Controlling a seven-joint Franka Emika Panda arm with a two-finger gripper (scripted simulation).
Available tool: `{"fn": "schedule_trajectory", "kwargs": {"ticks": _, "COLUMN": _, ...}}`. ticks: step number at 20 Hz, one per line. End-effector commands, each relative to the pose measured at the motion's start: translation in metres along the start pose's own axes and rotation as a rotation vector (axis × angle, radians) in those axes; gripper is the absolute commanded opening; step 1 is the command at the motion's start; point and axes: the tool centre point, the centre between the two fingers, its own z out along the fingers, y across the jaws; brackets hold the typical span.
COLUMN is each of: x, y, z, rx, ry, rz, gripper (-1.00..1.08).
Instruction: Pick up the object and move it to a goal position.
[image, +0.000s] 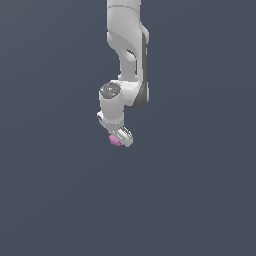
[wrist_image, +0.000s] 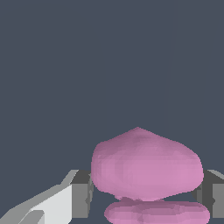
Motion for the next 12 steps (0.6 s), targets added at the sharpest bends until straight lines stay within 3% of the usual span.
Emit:
{"fn": "schedule_trajectory", "kwargs": {"ticks": 1, "x": 0.004, "y": -0.004, "z": -0.013, "rx": 0.000, "ry": 0.001, "rz": 0.000, "gripper": -1.00}}
{"fn": "schedule_trajectory", "kwargs": {"ticks": 12, "x": 0.032, "y": -0.028, "z": -0.105, "rx": -0.002, "ry": 0.002, "rz": 0.001, "gripper": -1.00}}
